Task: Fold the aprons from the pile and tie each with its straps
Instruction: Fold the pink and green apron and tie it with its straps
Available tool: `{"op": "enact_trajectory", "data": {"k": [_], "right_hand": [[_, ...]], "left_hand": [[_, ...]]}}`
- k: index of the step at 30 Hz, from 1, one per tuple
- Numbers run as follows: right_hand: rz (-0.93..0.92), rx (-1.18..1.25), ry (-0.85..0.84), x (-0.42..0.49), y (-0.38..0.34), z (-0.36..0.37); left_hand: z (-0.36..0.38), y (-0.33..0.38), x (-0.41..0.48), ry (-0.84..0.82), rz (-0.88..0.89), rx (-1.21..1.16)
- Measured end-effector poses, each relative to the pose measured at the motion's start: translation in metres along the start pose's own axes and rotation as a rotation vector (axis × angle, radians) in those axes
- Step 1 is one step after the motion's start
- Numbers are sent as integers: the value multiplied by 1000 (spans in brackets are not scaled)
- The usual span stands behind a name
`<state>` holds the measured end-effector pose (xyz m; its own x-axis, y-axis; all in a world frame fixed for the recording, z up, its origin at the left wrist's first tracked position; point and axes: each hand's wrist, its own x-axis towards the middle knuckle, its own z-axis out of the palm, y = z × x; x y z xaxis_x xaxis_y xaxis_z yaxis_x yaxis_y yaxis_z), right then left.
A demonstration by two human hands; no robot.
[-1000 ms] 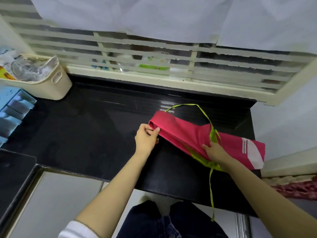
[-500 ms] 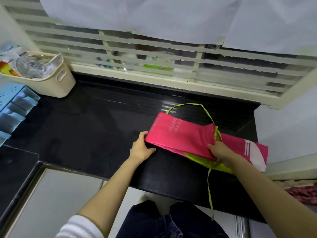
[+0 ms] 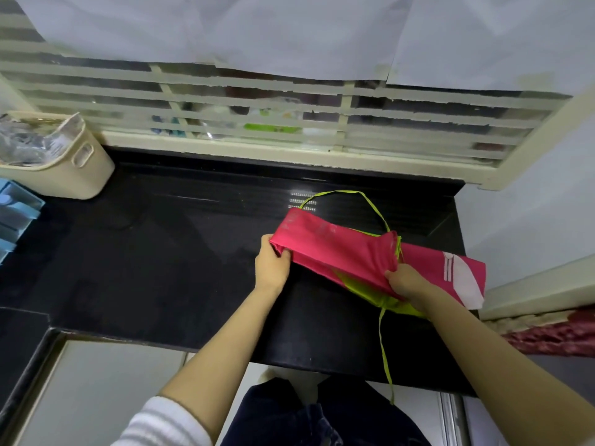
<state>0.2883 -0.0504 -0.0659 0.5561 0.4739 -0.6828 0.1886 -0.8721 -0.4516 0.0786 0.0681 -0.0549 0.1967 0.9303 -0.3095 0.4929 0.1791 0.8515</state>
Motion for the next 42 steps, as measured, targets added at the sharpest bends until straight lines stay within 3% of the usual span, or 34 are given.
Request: {"op": "enact_trajectory", "data": {"k": [7, 11, 16, 20, 22, 25, 28, 30, 35, 39, 42], "right_hand": [[81, 265, -53, -1, 0, 0], [-1, 249, -55, -4, -15, 22], [-126, 113, -18, -8, -31, 41], [-158, 31, -51, -5, -33, 51], [-178, 6, -33, -6, -33, 52], [-196, 16, -29, -5, -30, 51], [-237, -12, -21, -6, -28, 52], [-283, -44, -16, -9, -28, 54], [-386, -140, 31, -11, -22, 41], [-387, -226, 43, -6, -4, 23], [-395, -263, 54, -5, 0, 20]], "left_hand": [[-22, 10, -5, 50, 386, 139], [-61, -5, -3, 81, 532, 311], [-114, -43, -4, 147, 554, 753], [-124, -77, -17, 91, 457, 1118], [-119, -88, -21, -20, 420, 1193], [-102, -84, -26, -234, 339, 1178], [-79, -67, -30, -227, 375, 1017], [-58, -57, -32, -325, 365, 942], [-18, -57, -34, -603, 190, 1076], [-12, -54, -36, -610, 201, 1113], [-4, -42, -41, -519, 269, 998]]}}
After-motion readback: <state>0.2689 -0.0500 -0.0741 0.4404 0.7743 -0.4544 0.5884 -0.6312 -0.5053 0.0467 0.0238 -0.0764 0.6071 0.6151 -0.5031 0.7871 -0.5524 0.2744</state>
